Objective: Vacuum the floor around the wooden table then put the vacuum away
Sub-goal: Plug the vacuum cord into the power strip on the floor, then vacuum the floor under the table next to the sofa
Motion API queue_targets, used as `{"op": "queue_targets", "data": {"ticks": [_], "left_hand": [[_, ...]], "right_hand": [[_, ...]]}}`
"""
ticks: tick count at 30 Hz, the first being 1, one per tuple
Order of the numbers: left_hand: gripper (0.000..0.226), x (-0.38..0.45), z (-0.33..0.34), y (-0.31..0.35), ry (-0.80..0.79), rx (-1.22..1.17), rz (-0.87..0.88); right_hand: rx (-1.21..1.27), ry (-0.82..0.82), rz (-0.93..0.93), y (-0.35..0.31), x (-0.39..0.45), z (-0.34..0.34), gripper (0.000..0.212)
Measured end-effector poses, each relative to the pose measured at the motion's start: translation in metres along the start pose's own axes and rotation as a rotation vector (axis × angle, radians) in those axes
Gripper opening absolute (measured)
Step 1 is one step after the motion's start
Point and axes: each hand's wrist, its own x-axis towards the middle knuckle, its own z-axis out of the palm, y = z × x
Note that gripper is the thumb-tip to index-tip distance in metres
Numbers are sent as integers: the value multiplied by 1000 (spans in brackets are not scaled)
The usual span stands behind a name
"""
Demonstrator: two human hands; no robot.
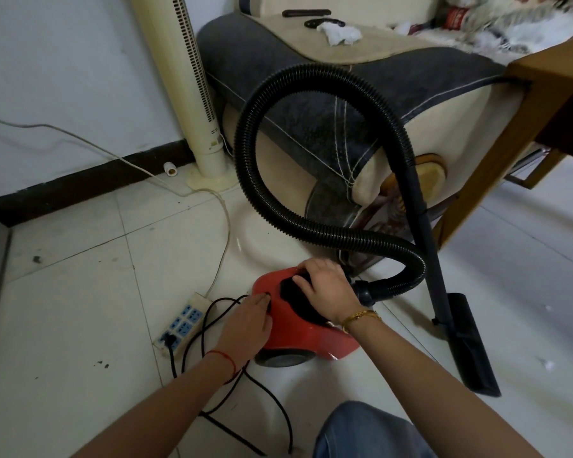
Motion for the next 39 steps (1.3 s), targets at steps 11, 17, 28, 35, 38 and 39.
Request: {"op": "queue_targets", "data": {"ticks": [11, 17, 28, 35, 38, 39], "left_hand": [[24, 29, -126, 127, 295, 27, 629], [30, 75, -161, 194, 325, 197, 745], [44, 154, -166, 253, 246, 841, 720], [27, 185, -199, 278, -31, 927, 660], [23, 188, -223, 296, -185, 922, 665], [23, 189, -230, 303, -236, 939, 663]], "right_hand": [[-68, 301, -19, 40, -64, -102, 43], [-79, 465, 226, 79, -69, -151, 29], [89, 124, 357, 114, -13, -155, 53], [103, 14, 449, 111, -3, -171, 31], [177, -73, 529, 100, -11, -192, 38], [201, -110, 545, 96, -12, -199, 39]]}}
